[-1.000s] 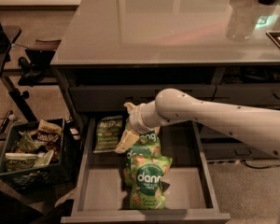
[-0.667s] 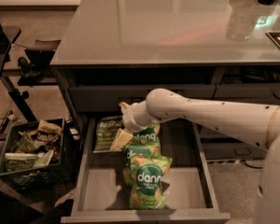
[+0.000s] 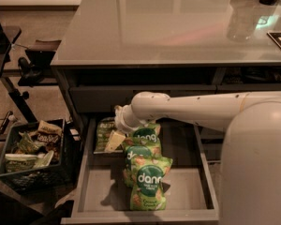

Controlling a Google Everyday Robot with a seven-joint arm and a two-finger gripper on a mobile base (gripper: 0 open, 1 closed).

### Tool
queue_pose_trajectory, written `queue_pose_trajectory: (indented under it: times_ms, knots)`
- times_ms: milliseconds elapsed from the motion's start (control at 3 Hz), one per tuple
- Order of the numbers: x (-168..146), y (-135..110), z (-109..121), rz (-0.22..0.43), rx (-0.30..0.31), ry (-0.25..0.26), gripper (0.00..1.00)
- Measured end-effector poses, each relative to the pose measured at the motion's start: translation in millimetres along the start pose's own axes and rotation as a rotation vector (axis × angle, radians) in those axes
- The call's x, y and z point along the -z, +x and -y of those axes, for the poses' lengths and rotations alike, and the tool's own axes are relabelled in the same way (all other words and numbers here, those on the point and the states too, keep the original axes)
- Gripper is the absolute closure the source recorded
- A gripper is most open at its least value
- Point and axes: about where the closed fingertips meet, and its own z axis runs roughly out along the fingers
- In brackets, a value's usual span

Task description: Pick green jalapeno chip bag from middle drawer and place on counter

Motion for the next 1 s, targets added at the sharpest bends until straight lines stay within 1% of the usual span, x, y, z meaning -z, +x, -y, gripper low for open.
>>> queue_pose_trajectory:
  times_ms: [333,667,1000]
  knots:
    - [-13.4,4.4,2.4,-0.059,-0.028,0.012,0.00]
    - [-13.4,4.5,2.4,-0.059,-0.028,0.012,0.00]
    - [-27.5,10.6,2.7,-0.059,-0.025,0.006,0.00]
